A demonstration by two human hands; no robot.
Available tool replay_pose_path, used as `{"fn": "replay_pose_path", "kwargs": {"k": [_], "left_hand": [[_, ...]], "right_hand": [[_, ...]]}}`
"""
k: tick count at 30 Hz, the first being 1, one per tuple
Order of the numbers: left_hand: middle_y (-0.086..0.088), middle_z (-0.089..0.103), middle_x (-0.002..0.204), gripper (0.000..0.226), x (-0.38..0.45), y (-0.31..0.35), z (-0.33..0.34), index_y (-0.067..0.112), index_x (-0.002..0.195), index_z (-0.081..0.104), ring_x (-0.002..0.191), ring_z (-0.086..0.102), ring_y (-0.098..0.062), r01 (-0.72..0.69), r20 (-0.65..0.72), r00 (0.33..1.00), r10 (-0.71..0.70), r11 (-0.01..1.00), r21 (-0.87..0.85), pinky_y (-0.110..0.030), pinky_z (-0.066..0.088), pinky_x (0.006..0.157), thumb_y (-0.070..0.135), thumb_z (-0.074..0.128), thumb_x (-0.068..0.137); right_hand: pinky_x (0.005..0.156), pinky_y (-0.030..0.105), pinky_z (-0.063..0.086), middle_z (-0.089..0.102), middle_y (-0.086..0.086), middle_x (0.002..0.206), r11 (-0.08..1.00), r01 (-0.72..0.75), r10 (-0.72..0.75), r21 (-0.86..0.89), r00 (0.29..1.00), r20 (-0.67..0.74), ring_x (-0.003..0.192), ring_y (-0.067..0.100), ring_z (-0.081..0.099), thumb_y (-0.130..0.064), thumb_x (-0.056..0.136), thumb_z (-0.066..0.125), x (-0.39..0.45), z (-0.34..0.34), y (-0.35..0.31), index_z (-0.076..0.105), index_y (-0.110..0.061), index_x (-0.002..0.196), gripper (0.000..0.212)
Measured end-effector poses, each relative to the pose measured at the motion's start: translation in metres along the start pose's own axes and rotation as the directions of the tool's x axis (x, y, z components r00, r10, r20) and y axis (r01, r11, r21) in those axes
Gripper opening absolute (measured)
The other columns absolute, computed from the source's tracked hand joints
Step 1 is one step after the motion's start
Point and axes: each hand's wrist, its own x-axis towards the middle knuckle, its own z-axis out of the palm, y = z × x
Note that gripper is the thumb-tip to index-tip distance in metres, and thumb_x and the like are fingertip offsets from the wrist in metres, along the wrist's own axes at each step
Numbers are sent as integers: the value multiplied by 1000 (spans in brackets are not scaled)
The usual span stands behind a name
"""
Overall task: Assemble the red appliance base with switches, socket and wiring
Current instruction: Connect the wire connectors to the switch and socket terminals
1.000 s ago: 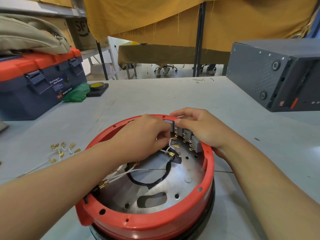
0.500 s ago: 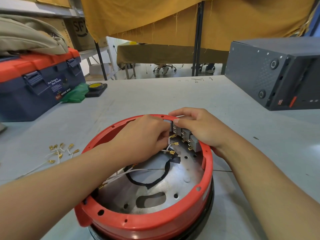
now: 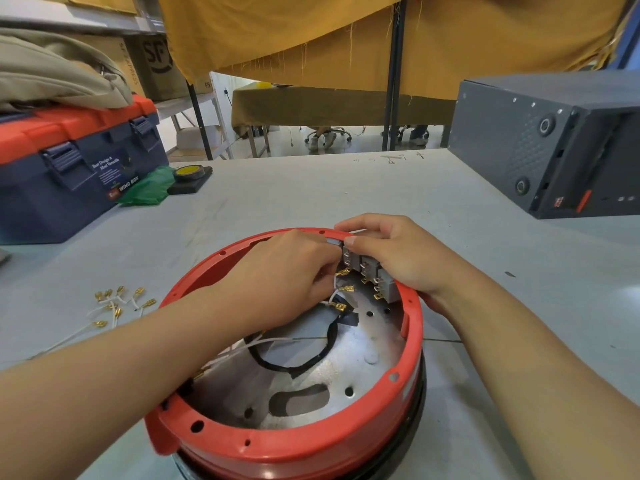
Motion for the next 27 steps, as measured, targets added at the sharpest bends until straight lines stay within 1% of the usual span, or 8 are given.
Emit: {"fn": "replay_pose_path", "kwargs": {"k": [4,10,14,21,27], "left_hand": [[7,48,70,13,1,1,1,17,71,54,63,45,-14,6,4,1000,-6,1000,-5,-39,45,60,20,54,84],[5,50,72,13,0,1,3,14,74,56,64,47,-15,2,-10,1000,-2,1000,3,-39,45,60,20,52,84],[5,51,72,13,1,3,4,15,73,55,65,51,-17,-6,-11,1000,6,1000,15,-40,46,61,21,53,85],[3,54,73,16,2,5,7,20,69,48,67,54,-22,17,-13,1000,-17,1000,-2,-43,48,63,23,53,84],[4,54,69,17,3,7,8,17,68,52,66,55,-22,55,-13,998,-55,998,-24,-43,48,62,23,54,84]], "right_hand": [[94,41,52,75,-4,95,1000,4,-4,5,1000,9,90,15,70,-17,92,58,0,-1,0,69,-26,106,20],[91,39,53,75,-3,93,1000,18,-18,10,1000,7,87,14,71,-15,92,58,-1,-1,0,69,-26,102,19],[93,39,53,74,-5,94,1000,23,-23,-6,1000,4,89,13,70,-17,91,58,0,0,1,69,-28,102,19],[93,43,52,74,-3,95,1000,31,-31,-3,1000,-3,91,16,70,-17,90,58,1,0,3,70,-28,100,19],[89,45,55,75,-1,92,999,28,-28,24,1000,-2,85,18,71,-15,90,58,3,1,5,70,-27,98,19]]}}
